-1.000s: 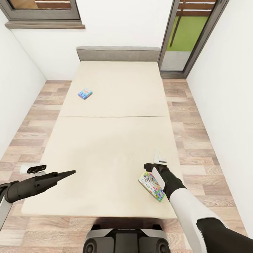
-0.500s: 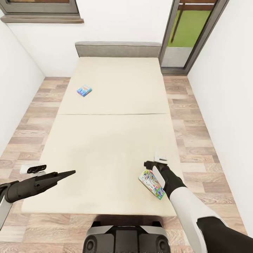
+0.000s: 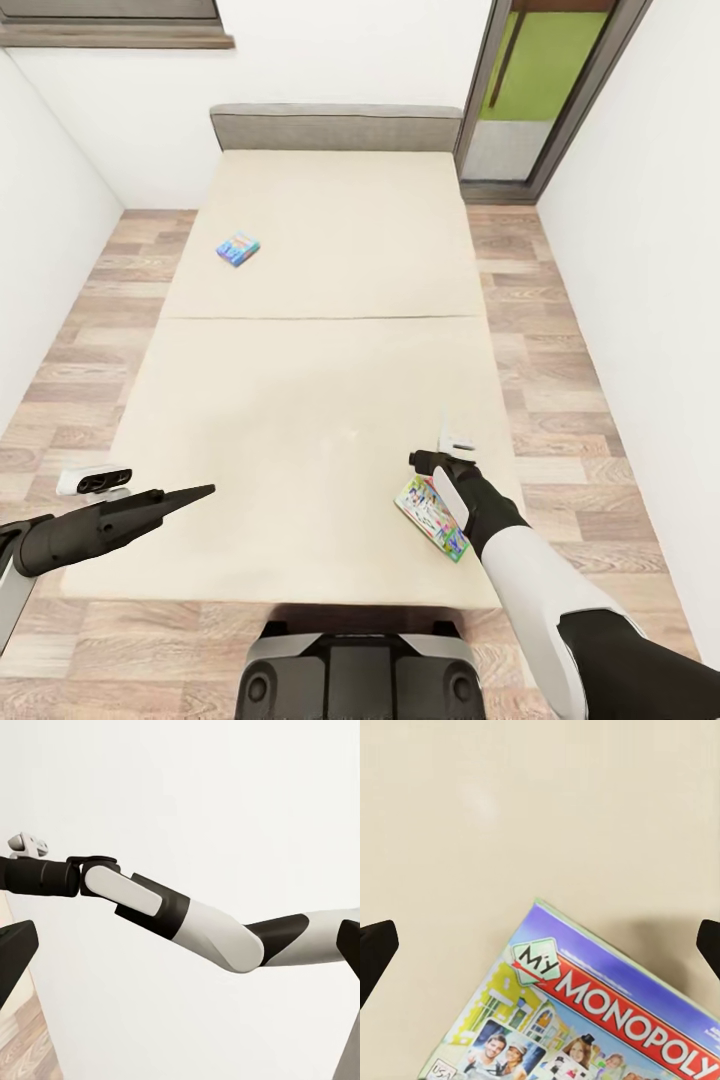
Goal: Put all the toys in the child's room - the three board games (two on the bed and one on the table), the two jigsaw puzzles on the table, and the tennis ball on the table - inside the toy box on the table in the child's room.
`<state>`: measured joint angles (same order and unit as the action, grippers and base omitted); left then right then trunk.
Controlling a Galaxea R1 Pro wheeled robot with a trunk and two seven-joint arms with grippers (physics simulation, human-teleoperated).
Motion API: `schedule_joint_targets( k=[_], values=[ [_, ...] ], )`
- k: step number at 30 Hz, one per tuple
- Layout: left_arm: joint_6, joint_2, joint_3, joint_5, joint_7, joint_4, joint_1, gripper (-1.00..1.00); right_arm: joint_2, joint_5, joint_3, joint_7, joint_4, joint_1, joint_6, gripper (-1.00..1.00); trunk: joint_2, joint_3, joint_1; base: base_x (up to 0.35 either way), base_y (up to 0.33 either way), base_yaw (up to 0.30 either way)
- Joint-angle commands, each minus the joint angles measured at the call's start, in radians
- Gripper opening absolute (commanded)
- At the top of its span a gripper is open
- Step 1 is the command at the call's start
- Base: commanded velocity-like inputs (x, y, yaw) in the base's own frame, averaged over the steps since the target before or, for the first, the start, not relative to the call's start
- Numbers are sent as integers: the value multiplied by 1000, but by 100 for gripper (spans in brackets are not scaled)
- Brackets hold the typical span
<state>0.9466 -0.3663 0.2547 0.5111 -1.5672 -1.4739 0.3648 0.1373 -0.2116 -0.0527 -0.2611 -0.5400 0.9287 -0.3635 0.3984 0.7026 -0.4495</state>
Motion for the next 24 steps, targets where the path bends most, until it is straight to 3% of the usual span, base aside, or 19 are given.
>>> schedule_joint_targets(
  k=[1,24],
  values=[
    [11,0,0,0,-4,0,0,100,-1,-10,-6,-9,-2,0,-4,100,2,3,0,0,0,0],
    [11,0,0,-1,-4,0,0,100,-1,-6,-7,-9,-1,1,0,100,2,41,0,0,0,0]
  ],
)
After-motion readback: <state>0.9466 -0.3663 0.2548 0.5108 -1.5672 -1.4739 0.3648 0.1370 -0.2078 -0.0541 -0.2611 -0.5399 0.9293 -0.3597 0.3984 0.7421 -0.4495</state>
